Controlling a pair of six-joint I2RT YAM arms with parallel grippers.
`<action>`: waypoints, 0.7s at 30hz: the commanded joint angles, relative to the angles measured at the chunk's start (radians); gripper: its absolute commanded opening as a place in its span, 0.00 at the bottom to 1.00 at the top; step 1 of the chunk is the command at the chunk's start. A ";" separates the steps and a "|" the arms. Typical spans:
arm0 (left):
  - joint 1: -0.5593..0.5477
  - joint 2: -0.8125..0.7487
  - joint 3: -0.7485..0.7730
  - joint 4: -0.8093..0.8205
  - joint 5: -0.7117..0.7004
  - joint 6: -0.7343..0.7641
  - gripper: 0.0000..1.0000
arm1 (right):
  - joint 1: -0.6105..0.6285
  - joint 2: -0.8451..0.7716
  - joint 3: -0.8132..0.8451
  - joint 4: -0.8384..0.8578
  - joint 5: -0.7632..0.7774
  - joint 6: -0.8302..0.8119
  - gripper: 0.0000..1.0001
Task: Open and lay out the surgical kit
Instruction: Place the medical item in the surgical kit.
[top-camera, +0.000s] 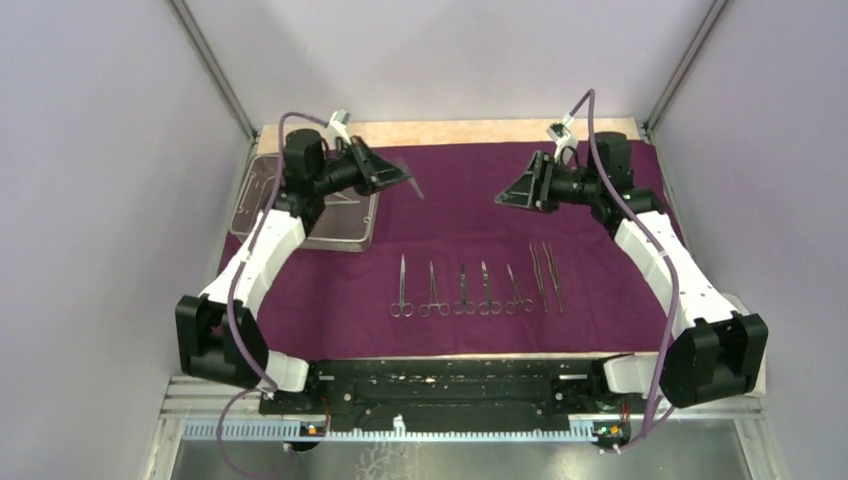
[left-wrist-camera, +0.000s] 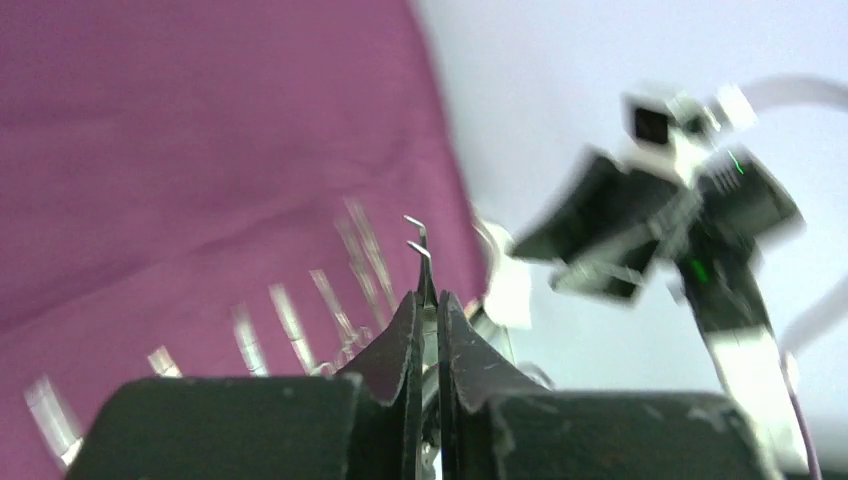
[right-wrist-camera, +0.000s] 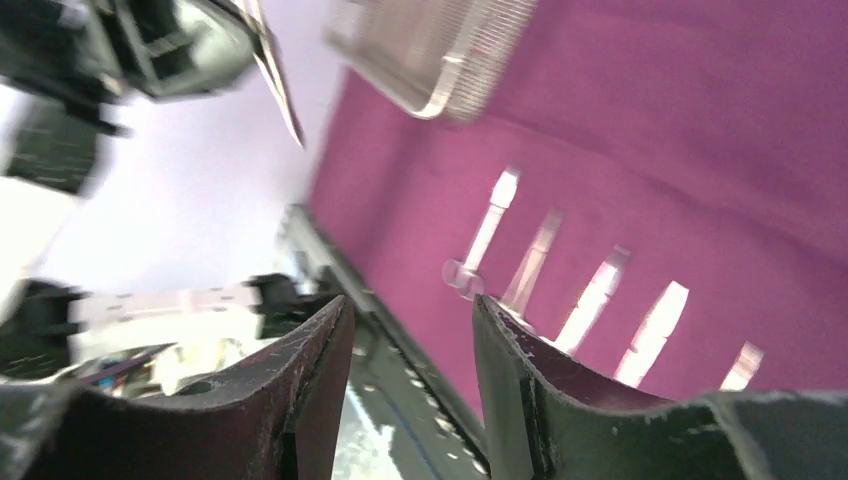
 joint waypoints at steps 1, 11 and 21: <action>-0.112 -0.074 -0.163 0.926 0.334 -0.218 0.00 | 0.061 -0.059 -0.019 0.503 -0.278 0.428 0.48; -0.336 0.006 -0.055 1.593 0.389 -0.561 0.00 | 0.129 -0.115 -0.086 1.239 -0.348 0.986 0.56; -0.412 0.087 0.096 1.728 0.363 -0.651 0.00 | 0.258 -0.074 -0.019 1.442 -0.361 1.143 0.53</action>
